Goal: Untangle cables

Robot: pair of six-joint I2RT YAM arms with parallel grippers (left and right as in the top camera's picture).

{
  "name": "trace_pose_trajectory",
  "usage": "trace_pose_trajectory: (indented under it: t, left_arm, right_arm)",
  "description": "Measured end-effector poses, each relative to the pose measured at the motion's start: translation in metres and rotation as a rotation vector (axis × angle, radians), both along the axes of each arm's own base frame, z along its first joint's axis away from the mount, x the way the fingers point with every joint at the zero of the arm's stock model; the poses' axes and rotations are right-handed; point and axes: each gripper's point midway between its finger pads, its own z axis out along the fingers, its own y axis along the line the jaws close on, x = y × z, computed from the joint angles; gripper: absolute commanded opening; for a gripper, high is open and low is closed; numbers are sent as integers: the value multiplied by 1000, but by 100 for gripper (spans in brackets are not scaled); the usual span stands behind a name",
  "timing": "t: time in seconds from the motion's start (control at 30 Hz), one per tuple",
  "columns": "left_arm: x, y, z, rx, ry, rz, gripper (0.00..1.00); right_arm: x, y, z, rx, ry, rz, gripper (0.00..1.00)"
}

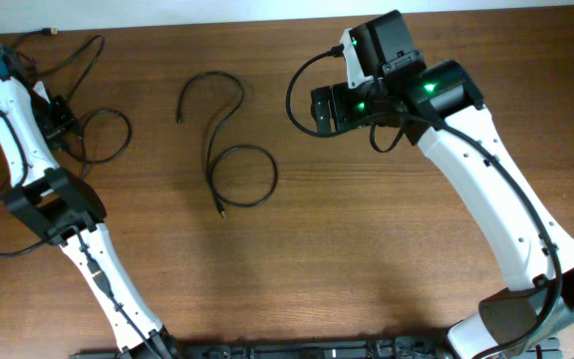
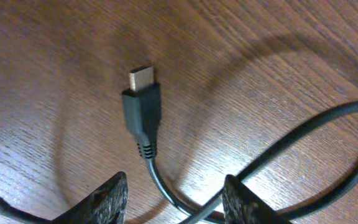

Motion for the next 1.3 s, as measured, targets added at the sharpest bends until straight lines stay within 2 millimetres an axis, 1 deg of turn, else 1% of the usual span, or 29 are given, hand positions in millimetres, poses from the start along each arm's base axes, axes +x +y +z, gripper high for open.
trace_pose_trajectory:
  t: [0.07,0.1,0.17,0.23,0.33,0.4,0.43,0.47,0.5,0.57,0.6,0.67,0.7,0.73,0.8,0.83,0.87,0.93,0.97,1.0,1.07,1.1,1.13,1.17,1.2,1.23,1.27,1.3]
  left_arm:
    - [0,-1,0,-1,0,0,45]
    - [0,-2,0,-2,2,0,45]
    - [1,-4,-3,-16,3,-1,53]
    - [15,-14,-2,-74,-69,-54,53]
    - [20,-22,-1,-115,-99,-98,53]
    - [20,-22,-1,-117,-99,-109,46]
    - [17,-22,-4,-111,-84,-111,39]
    - [13,-20,-9,-106,-59,-108,36]
    - [6,-18,-17,-94,-17,-94,25]
    - [-7,-12,-30,-65,55,-57,17]
    - [-12,-9,-33,-50,79,-36,14]
    - [-21,-1,-33,-30,111,21,13]
    - [-26,6,-33,-22,123,57,13]
    - [-31,11,-33,-19,131,78,14]
    - [-42,21,-33,-21,151,146,24]
    - [-44,24,-33,-23,153,172,43]
    - [-49,28,-33,-28,161,196,52]
    - [-46,24,-31,-53,144,200,71]
    - [-40,20,-27,-76,116,191,73]
    - [-30,17,-13,-91,57,176,76]
    - [-12,11,31,-80,-62,151,82]
    - [-4,4,54,-73,-117,134,87]
    - [8,-16,85,-82,-193,78,87]
    - [22,-48,106,-124,-257,-12,87]
    - [34,-82,114,-179,-291,-99,88]
    - [47,-138,114,-244,-295,-222,89]
    - [51,-174,112,-271,-284,-296,89]
    - [53,-206,108,-276,-263,-360,89]
  right_arm:
    - [0,0,0,0,0,0,99]
    - [0,0,0,0,0,0,99]
    - [0,0,0,0,0,0,99]
    - [0,0,0,0,1,-1,99]
    - [0,0,0,0,1,0,99]
    - [0,0,0,0,1,0,99]
    - [0,0,0,0,1,0,99]
    - [0,0,0,0,1,0,99]
    - [0,0,0,0,1,0,99]
    - [0,0,0,0,1,0,99]
    - [0,0,0,-1,1,0,99]
    - [0,0,0,0,1,0,99]
    - [0,0,0,0,1,0,99]
    - [0,0,0,0,1,0,99]
    - [0,0,0,0,1,0,99]
    - [0,0,0,0,1,0,99]
    - [0,0,0,0,1,-1,99]
    - [0,0,0,0,1,0,99]
    - [0,0,0,0,1,-1,99]
    - [0,0,0,0,1,0,99]
    - [0,0,0,0,1,0,99]
    - [0,0,0,1,-2,0,99]
    - [2,1,1,5,-10,0,99]
    - [3,1,2,7,-15,0,99]
    - [4,2,3,9,-20,0,99]
    - [4,2,3,9,-20,0,99]
    - [4,1,3,9,-20,-2,99]
    - [5,-1,3,11,-19,-10,99]
